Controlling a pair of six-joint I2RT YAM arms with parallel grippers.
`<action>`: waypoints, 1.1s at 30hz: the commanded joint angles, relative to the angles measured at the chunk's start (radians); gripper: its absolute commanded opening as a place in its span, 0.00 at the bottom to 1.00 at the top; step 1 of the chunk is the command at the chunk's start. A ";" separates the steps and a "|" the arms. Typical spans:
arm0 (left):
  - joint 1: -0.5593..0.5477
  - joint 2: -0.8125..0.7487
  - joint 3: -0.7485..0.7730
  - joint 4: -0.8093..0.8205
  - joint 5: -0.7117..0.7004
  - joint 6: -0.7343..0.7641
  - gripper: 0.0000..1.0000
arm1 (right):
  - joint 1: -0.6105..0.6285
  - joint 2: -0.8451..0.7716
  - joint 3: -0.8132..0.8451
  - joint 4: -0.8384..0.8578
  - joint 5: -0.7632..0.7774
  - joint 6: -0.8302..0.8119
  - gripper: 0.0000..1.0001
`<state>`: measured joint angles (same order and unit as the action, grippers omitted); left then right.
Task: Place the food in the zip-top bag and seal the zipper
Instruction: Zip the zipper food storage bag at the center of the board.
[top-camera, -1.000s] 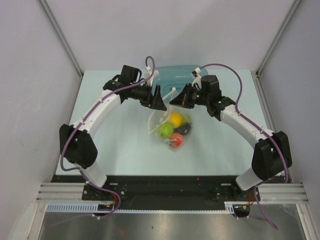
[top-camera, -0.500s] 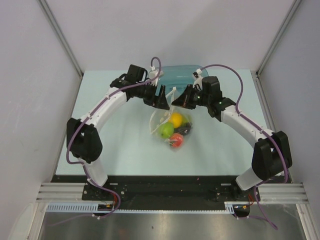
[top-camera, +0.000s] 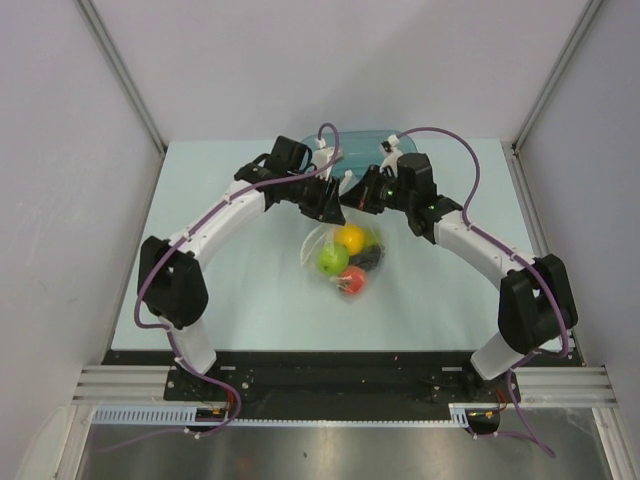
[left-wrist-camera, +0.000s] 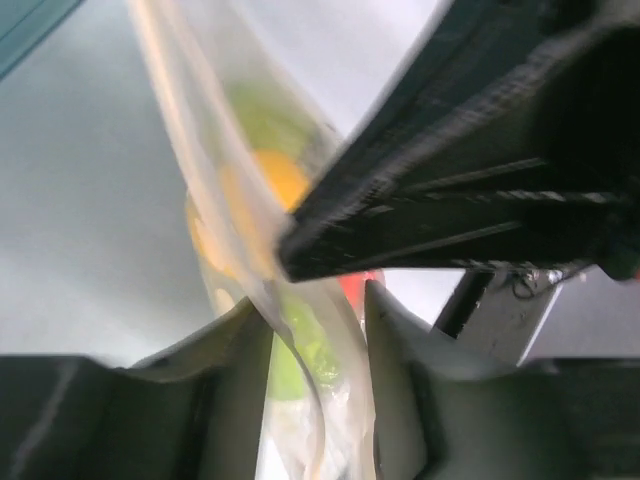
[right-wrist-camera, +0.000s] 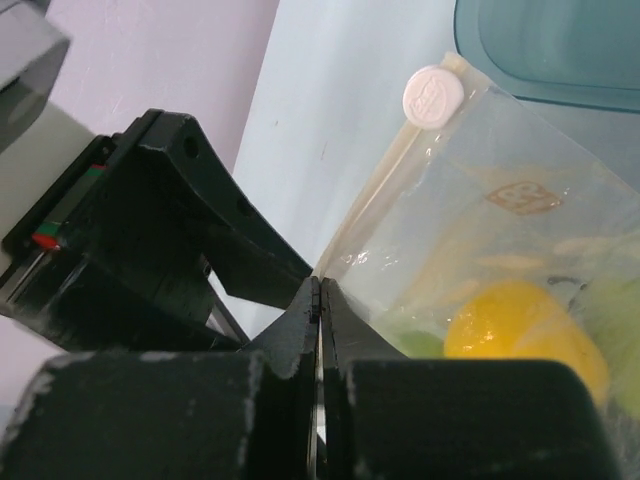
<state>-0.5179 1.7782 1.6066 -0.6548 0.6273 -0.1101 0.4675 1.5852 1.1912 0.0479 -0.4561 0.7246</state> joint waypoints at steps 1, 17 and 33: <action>-0.007 0.021 0.055 -0.040 -0.145 0.071 0.25 | -0.021 -0.034 0.002 0.041 -0.006 -0.039 0.01; -0.007 0.029 0.344 -0.667 0.135 0.814 0.01 | -0.334 -0.197 0.002 -0.208 -0.466 -0.707 0.94; -0.024 -0.141 0.212 -0.810 0.247 1.461 0.01 | -0.284 -0.289 -0.025 -0.545 -0.650 -1.480 0.80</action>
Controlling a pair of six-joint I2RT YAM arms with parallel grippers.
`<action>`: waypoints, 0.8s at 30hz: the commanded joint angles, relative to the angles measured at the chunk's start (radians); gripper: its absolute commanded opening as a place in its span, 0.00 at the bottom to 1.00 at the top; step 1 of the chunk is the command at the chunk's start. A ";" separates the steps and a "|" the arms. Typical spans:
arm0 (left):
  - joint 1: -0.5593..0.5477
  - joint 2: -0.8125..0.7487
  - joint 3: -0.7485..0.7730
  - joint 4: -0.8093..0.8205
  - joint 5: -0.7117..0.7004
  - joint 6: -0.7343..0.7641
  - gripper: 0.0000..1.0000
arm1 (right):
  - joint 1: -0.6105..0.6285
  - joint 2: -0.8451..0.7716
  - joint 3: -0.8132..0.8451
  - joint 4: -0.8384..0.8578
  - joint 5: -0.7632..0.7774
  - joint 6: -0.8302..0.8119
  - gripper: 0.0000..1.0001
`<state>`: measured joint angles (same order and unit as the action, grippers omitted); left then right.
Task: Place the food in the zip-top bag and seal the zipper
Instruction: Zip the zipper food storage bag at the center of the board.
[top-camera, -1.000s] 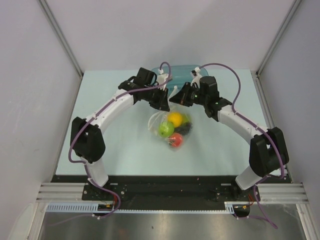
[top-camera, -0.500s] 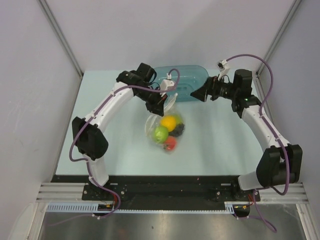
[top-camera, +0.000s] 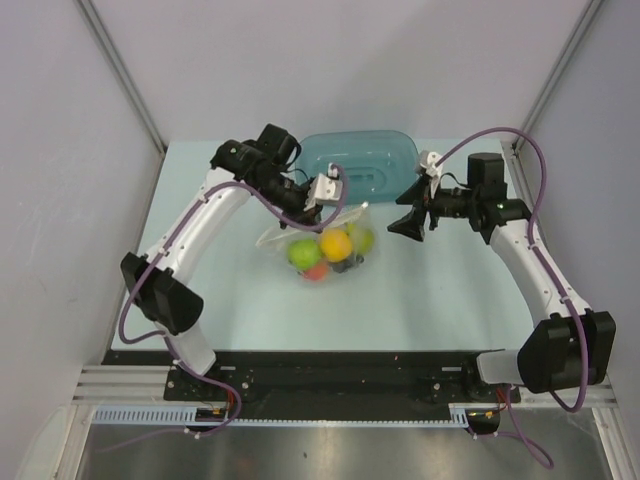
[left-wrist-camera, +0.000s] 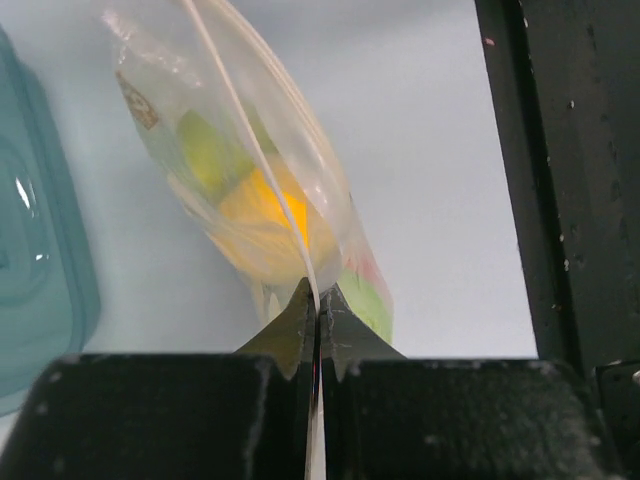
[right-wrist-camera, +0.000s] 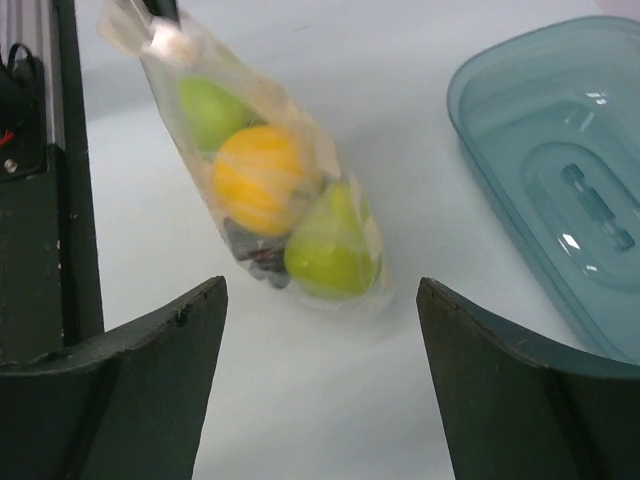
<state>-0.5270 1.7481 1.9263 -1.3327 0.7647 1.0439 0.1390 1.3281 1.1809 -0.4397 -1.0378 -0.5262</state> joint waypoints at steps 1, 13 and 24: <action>-0.025 -0.133 -0.190 -0.132 0.107 0.368 0.01 | 0.053 -0.032 -0.018 -0.059 -0.068 -0.251 0.80; -0.122 -0.027 -0.155 -0.128 0.087 0.318 0.00 | 0.157 -0.092 -0.020 -0.499 -0.133 -0.745 0.72; -0.077 0.082 -0.036 -0.071 0.093 0.099 0.00 | 0.142 -0.106 -0.032 -0.400 -0.096 -0.488 0.69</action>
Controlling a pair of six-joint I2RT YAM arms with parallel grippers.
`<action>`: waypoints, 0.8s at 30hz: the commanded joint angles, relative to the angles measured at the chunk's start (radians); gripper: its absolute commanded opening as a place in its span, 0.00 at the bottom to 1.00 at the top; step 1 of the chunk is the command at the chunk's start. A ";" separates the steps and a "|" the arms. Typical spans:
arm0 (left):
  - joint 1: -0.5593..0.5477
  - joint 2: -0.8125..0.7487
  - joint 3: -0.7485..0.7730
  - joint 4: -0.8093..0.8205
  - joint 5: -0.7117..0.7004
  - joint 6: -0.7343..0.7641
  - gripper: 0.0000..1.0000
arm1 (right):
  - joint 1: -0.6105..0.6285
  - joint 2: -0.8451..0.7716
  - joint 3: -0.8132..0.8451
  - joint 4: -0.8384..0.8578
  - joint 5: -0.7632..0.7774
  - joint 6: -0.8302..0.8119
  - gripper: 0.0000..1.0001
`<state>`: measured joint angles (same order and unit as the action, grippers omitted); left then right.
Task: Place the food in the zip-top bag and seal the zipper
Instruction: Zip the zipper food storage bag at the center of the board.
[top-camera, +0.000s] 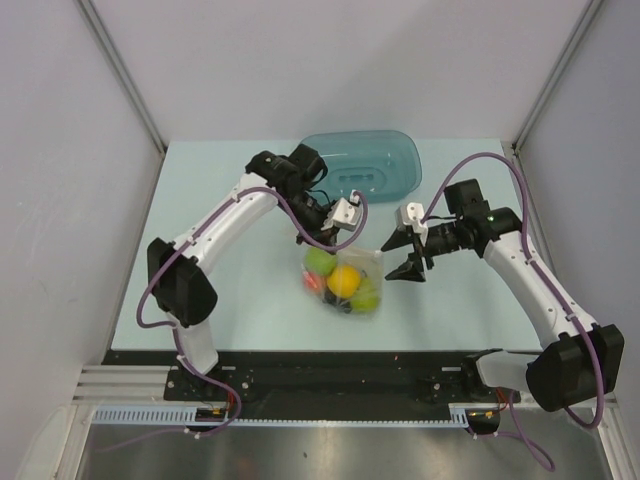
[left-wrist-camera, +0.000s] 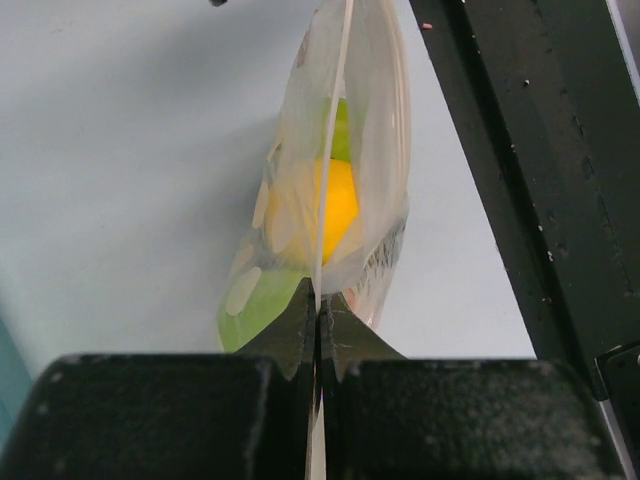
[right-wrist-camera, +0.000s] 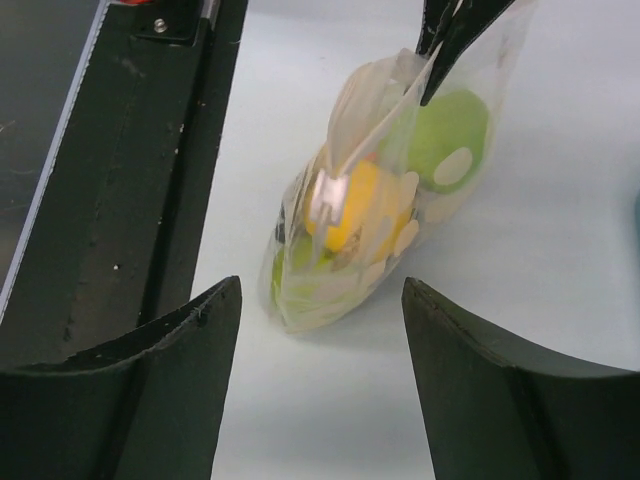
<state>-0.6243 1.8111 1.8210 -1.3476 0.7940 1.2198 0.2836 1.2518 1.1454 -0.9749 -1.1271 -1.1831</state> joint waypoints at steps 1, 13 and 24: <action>0.023 0.019 0.069 -0.038 0.068 -0.103 0.00 | 0.002 -0.025 0.004 0.156 -0.011 0.192 0.68; 0.029 -0.019 0.020 0.025 0.063 -0.181 0.01 | 0.035 0.041 0.004 0.430 0.049 0.488 0.09; 0.046 -0.206 -0.095 0.550 0.031 -0.611 0.51 | 0.022 0.035 0.001 0.390 0.063 0.408 0.00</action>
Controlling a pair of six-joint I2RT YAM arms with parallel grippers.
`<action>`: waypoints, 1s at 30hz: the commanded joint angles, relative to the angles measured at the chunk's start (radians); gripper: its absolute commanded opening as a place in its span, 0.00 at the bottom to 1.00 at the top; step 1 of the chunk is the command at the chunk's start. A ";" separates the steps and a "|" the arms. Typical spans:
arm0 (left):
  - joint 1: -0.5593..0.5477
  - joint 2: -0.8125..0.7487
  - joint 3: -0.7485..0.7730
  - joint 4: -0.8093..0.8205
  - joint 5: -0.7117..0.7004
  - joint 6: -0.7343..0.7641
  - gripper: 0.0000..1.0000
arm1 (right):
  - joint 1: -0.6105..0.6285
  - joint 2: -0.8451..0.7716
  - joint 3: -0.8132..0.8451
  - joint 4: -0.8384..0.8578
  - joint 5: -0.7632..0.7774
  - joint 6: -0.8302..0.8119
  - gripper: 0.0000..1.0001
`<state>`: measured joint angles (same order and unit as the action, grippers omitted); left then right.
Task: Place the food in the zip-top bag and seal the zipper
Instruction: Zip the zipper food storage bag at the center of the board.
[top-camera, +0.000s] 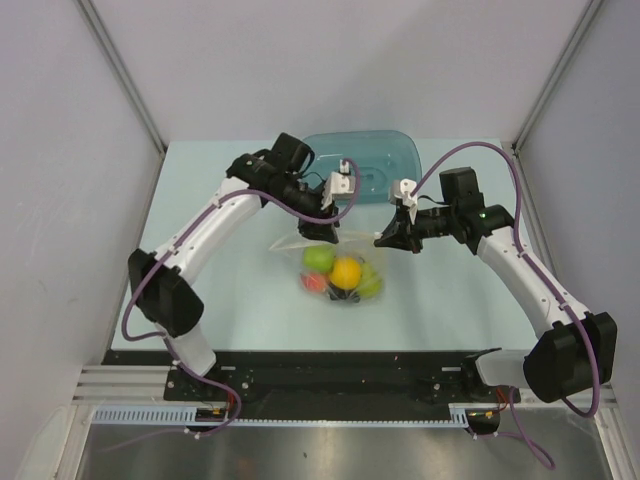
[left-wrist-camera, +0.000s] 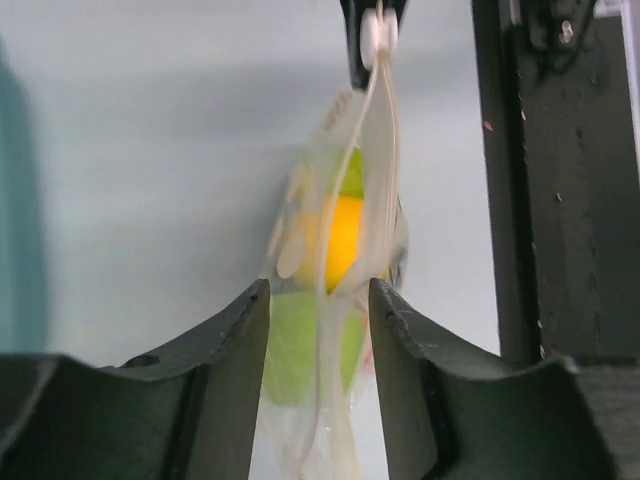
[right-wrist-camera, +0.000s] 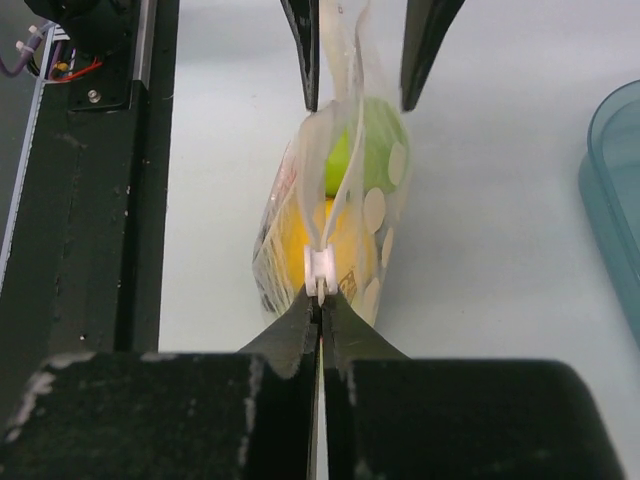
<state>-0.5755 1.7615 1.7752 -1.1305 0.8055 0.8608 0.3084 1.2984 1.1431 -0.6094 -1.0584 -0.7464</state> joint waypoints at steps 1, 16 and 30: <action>-0.017 -0.177 -0.071 0.386 0.008 -0.284 0.53 | -0.006 -0.011 0.001 0.028 -0.009 -0.028 0.00; -0.213 -0.155 -0.161 0.623 -0.177 -0.341 0.56 | -0.011 -0.030 -0.011 0.060 -0.026 -0.033 0.00; -0.230 -0.097 -0.145 0.514 -0.150 -0.272 0.28 | -0.018 -0.033 -0.017 0.092 -0.014 -0.004 0.00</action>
<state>-0.7982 1.6516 1.6157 -0.5789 0.6392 0.5594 0.2989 1.2919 1.1259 -0.5694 -1.0584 -0.7692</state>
